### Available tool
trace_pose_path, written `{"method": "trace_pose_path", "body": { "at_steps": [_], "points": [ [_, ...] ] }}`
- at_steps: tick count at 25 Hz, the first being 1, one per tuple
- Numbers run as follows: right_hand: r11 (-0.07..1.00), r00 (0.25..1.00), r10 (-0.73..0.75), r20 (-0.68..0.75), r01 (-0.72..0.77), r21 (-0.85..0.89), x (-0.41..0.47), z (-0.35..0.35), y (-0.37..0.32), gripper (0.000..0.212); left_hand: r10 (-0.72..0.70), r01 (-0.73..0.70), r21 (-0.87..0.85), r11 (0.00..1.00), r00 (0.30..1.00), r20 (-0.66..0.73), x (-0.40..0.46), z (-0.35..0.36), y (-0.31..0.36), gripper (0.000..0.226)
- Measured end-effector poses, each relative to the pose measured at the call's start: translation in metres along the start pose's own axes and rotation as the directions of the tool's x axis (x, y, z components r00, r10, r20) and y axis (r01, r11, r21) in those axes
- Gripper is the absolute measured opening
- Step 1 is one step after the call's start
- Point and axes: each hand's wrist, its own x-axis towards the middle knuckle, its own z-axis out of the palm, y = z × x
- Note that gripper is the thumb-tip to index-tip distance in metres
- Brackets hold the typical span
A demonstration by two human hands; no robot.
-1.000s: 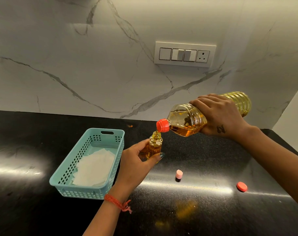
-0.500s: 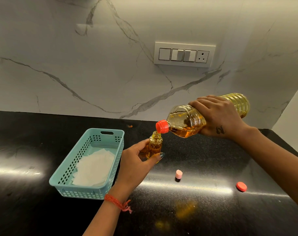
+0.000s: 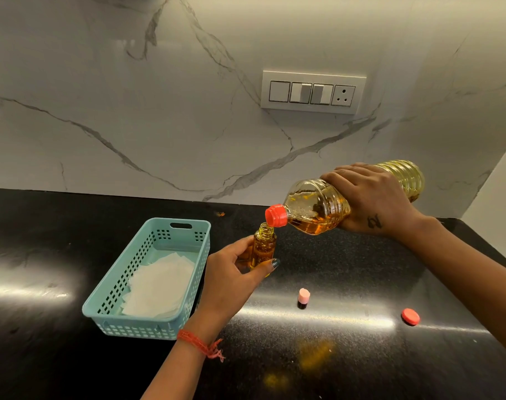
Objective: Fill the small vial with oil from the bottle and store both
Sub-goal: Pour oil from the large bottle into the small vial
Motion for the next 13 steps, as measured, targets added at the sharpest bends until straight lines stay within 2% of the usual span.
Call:
{"method": "trace_pose_path", "body": {
  "at_steps": [13],
  "points": [
    [0.989, 0.995, 0.079, 0.063, -0.086, 0.124, -0.012, 0.010, -0.010, 0.066, -0.030, 0.030, -0.021, 0.999, 1.000, 0.005, 0.002, 0.001, -0.005, 0.036]
  ]
}}
